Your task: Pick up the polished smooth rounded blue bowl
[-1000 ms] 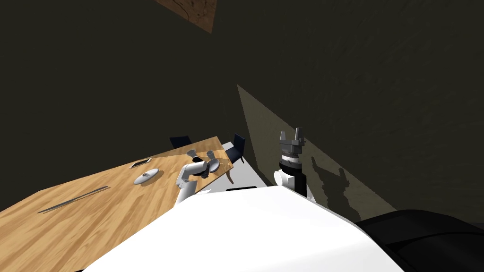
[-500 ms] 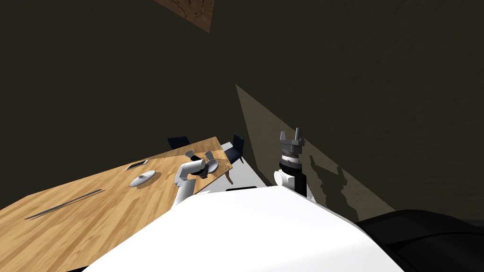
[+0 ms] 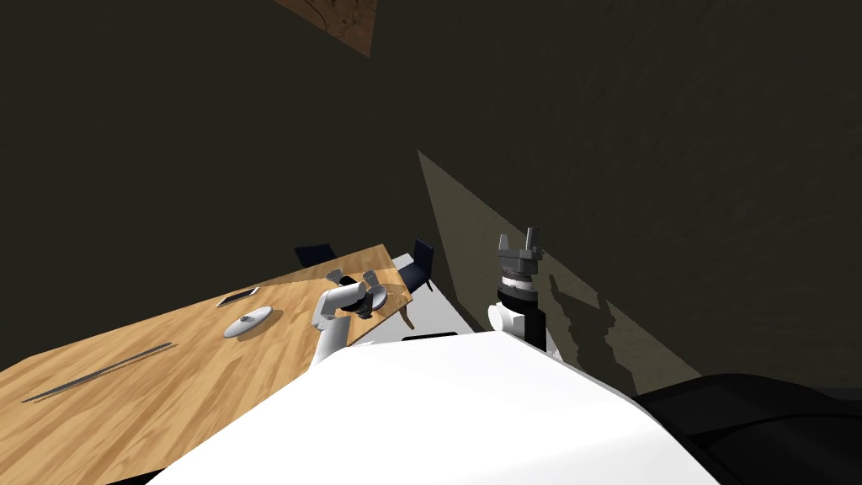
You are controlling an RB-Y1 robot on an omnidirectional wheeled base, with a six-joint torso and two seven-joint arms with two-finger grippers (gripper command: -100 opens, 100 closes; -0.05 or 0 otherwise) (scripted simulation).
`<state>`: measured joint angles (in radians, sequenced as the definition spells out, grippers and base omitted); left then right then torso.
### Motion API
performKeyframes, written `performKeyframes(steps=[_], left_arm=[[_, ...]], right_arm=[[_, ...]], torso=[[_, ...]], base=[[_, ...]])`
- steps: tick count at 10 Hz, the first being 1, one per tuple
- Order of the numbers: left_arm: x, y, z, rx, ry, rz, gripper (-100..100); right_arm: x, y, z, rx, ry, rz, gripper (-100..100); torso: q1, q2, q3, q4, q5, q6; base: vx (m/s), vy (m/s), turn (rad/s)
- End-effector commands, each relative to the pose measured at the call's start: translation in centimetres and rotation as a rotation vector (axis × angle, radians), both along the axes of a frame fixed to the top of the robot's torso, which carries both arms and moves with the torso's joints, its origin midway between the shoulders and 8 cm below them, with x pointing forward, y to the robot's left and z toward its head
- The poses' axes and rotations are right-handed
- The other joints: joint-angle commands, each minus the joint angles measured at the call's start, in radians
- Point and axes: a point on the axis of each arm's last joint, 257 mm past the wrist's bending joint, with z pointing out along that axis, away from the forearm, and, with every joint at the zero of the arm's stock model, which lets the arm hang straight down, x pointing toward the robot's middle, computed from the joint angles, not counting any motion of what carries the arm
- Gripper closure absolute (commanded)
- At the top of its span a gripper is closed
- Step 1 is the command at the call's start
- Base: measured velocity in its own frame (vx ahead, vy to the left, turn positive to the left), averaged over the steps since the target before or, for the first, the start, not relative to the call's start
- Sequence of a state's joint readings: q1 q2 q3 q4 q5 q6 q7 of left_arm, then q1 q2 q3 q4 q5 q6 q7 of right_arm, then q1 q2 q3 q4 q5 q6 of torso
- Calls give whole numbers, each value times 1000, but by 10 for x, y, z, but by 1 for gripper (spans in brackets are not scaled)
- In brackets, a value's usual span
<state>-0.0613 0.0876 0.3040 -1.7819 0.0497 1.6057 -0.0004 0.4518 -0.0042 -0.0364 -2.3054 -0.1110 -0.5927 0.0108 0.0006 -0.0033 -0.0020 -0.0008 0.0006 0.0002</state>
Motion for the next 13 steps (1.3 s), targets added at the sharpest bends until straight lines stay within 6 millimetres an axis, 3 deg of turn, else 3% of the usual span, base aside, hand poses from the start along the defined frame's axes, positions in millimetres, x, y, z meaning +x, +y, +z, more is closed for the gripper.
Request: performKeyframes(steps=[1, 2, 6, 7, 11, 12, 13], left_arm=[[0, 0, 0, 0, 0, 0, 0], [2, 0, -8, 1, -3, -2, -100], [3, 0, -16, 1, -3, -3, -100], [4, 0, -17, 2, -5, -3, 100], [4, 0, -17, 2, -5, -3, 100], [4, 0, -17, 2, -5, -3, 0], [7, 15, -12, 26, 6, 1, -100]], right_arm=[[0, 0, 0, 0, 0, 0, 0], [0, 0, 0, 0, 0, 0, 0], [0, 0, 0, 0, 0, 0, 0], [0, 0, 0, 0, 0, 0, 0], [0, 0, 0, 0, 0, 0, 0], [0, 0, 0, 0, 0, 0, 0], [0, 0, 0, 0, 0, 0, 0]], torso=[[0, 0, 0, 0, 0, 0], [0, 0, 0, 0, 0, 0], [1, 0, 0, 0, 0, 0], [1, 0, 0, 0, 0, 0], [1, 0, 0, 0, 0, 0], [1, 0, 0, 0, 0, 0], [1, 0, 0, 0, 0, 0]], base=[[0, 0, 0], [2, 3, 11], [0, 0, 0], [0, 0, 0], [0, 0, 0], [0, 0, 0], [-60, -9, -163]])
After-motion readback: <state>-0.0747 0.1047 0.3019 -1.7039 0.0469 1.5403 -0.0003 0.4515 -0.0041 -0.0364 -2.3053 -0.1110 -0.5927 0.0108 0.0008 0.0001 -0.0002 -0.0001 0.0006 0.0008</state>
